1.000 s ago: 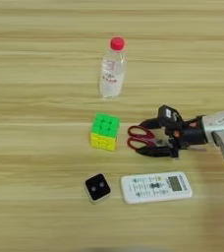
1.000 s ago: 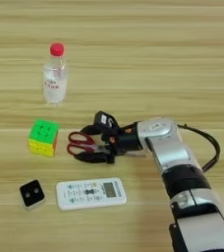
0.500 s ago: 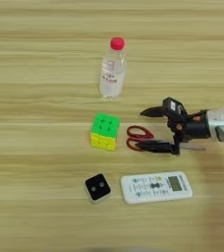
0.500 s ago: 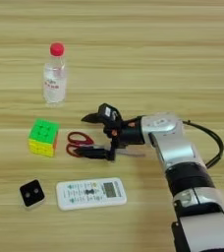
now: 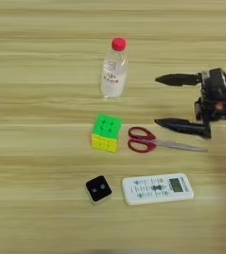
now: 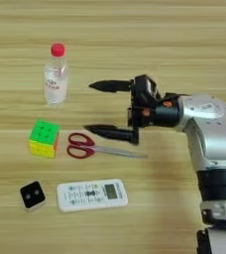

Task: Move the objects on the table

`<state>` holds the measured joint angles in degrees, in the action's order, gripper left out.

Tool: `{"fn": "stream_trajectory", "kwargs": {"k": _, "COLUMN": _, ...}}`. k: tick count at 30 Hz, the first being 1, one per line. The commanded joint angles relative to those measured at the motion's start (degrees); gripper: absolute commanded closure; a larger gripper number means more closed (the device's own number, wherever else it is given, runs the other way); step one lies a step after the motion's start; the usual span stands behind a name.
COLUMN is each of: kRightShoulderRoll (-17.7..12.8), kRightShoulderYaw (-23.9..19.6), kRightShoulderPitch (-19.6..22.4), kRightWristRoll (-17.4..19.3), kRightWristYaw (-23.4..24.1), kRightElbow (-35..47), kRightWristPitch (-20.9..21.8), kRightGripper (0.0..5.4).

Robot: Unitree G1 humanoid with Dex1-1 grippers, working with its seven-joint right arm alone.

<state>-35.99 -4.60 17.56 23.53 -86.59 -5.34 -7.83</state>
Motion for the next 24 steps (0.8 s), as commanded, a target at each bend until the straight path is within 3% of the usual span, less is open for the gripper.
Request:
{"fn": "stream_trajectory", "kwargs": {"k": 1, "kRightShoulderRoll": -6.1, "kRightShoulderYaw": 1.5, "kRightShoulderPitch": -1.0, "kRightWristRoll": -1.4, "kRightWristYaw": -0.1, "kRightElbow": 7.3, "kRightWristPitch": -1.1, "kRightGripper": 0.02}}
{"fn": "stream_trajectory", "kwargs": {"k": 5, "kRightShoulderRoll": -8.0, "kRightShoulderYaw": 5.3, "kRightShoulderPitch": -4.0, "kRightWristRoll": -3.6, "kRightWristYaw": -1.4, "kRightElbow": 10.9, "kRightWristPitch": -1.9, "kRightGripper": 0.02}}
{"fn": "stream_trajectory", "kwargs": {"k": 13, "kRightShoulderRoll": -9.9, "kRightShoulderYaw": 13.5, "kRightShoulderPitch": -5.8, "kRightWristRoll": -13.0, "kRightWristYaw": -1.4, "kRightElbow": 10.8, "kRightWristPitch": 1.8, "kRightGripper": 0.02}}
{"fn": "stream_trajectory", "kwargs": {"k": 24, "kRightShoulderRoll": -9.7, "kRightShoulderYaw": 18.9, "kRightShoulderPitch": -7.0, "kRightWristRoll": -22.7, "kRightWristYaw": 2.1, "kRightElbow": 7.3, "kRightWristPitch": 8.3, "kRightGripper": 0.02}}
